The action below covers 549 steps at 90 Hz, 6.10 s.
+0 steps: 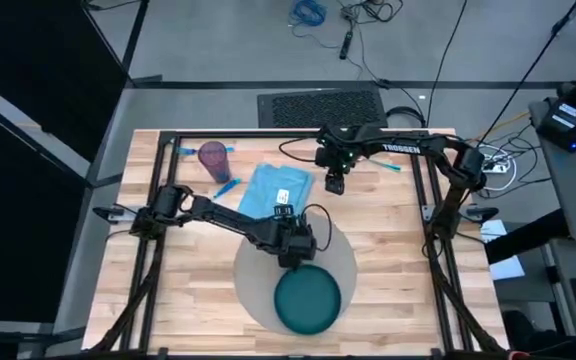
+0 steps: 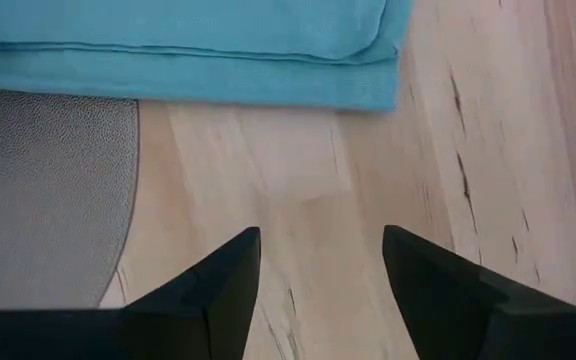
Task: Set table place
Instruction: Fold the blue napkin
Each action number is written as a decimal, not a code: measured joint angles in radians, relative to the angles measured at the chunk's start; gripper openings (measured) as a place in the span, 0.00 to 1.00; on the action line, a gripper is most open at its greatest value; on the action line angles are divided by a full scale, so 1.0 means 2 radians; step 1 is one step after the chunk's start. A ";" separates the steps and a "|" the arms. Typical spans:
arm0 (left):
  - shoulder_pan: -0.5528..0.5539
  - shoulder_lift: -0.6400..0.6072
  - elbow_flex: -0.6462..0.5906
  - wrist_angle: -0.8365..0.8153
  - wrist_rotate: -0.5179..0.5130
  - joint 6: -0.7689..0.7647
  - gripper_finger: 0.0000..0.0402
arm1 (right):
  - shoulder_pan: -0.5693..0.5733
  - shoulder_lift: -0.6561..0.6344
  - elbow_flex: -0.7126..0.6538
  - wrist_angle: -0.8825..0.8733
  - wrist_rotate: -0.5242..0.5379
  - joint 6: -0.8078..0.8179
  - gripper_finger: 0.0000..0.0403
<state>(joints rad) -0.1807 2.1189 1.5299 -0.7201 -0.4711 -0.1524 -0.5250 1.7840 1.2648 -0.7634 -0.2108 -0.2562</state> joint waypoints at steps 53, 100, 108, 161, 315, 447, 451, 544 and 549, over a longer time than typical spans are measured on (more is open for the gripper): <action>0.009 0.007 0.001 0.000 0.050 -0.013 0.35 | 0.000 0.000 0.000 0.000 0.000 -0.004 0.49; 0.011 0.011 0.001 0.001 0.048 -0.013 0.01 | 0.000 0.000 0.000 -0.003 0.000 -0.004 0.49; 0.006 0.010 0.001 -0.006 0.039 -0.013 0.00 | 0.000 0.000 0.000 -0.003 0.000 -0.004 0.49; -0.052 -0.010 0.000 -0.169 0.033 -0.117 0.00 | 0.059 0.008 0.000 -0.010 -0.080 -0.110 0.49; -0.071 -0.010 0.000 -0.181 0.004 -0.129 0.00 | 0.105 0.062 -0.047 0.174 0.041 -0.156 0.49; -0.098 -0.012 0.099 -0.315 -0.174 -0.159 0.00 | 0.142 -0.012 0.001 0.035 0.119 -0.116 0.00; -0.100 -0.013 0.115 -0.345 -0.190 -0.170 0.00 | 0.145 -0.036 0.006 0.018 0.122 -0.109 0.00; -0.041 -0.081 0.218 -0.298 -0.230 -0.011 0.00 | 0.152 -0.179 0.067 -0.057 0.221 0.026 0.00; -0.041 -0.082 0.218 -0.298 -0.272 -0.010 0.00 | 0.158 -0.182 0.067 -0.061 0.263 0.024 0.00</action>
<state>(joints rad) -0.2622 1.9546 1.9656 -1.3151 -1.0144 -0.1725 -0.2087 1.4197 1.3996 -0.8864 0.3152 -0.2086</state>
